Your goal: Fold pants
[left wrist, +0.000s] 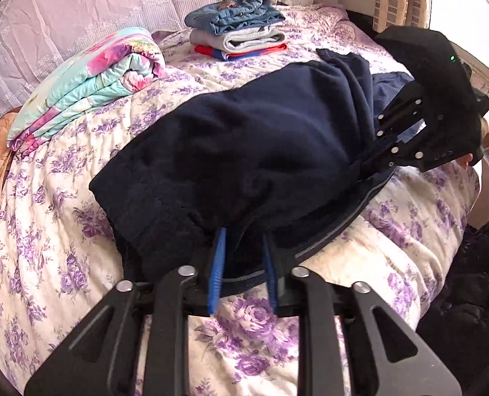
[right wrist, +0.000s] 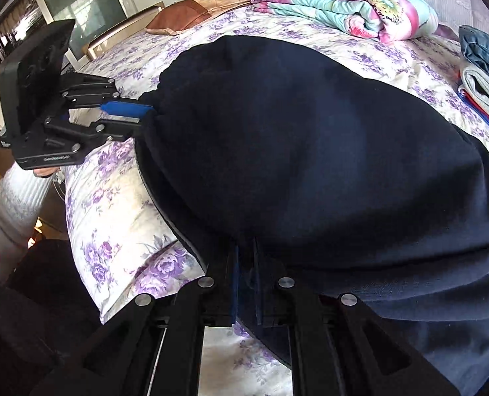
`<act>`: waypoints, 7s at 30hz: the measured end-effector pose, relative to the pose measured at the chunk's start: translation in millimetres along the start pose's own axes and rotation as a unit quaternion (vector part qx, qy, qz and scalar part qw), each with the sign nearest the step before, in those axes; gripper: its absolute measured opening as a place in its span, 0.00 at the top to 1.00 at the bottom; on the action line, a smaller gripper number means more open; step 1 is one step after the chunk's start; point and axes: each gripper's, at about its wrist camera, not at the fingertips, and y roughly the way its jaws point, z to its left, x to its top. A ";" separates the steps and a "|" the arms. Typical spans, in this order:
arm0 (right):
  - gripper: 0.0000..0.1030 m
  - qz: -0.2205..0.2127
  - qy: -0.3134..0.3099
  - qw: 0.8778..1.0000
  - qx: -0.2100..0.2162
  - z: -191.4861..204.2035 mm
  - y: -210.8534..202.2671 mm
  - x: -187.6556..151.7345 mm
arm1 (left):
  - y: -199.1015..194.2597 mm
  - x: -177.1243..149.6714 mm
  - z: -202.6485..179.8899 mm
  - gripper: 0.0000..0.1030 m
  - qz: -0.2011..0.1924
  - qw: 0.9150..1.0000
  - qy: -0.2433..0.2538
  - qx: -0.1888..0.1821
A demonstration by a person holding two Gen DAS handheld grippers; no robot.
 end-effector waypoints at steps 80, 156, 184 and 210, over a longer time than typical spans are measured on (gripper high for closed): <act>0.68 -0.177 0.576 0.785 -0.144 -267.9 -211.5 -322.5 | 76.2 64.6 -33.5 0.99 0.156 0.976 -0.147 -0.026; 0.47 0.019 0.025 0.974 0.223 -150.1 -21.7 86.9 | 111.5 83.1 -48.2 0.99 0.135 0.963 -0.224 -0.067; 0.42 -0.056 0.164 0.978 -0.117 -226.6 -85.3 91.6 | 94.3 174.6 -72.3 0.98 0.115 0.976 -0.183 -0.038; 0.70 -0.027 0.192 0.980 -0.049 -69.1 -48.8 -79.7 | 227.7 225.6 -57.1 0.99 0.177 0.951 -0.216 -0.131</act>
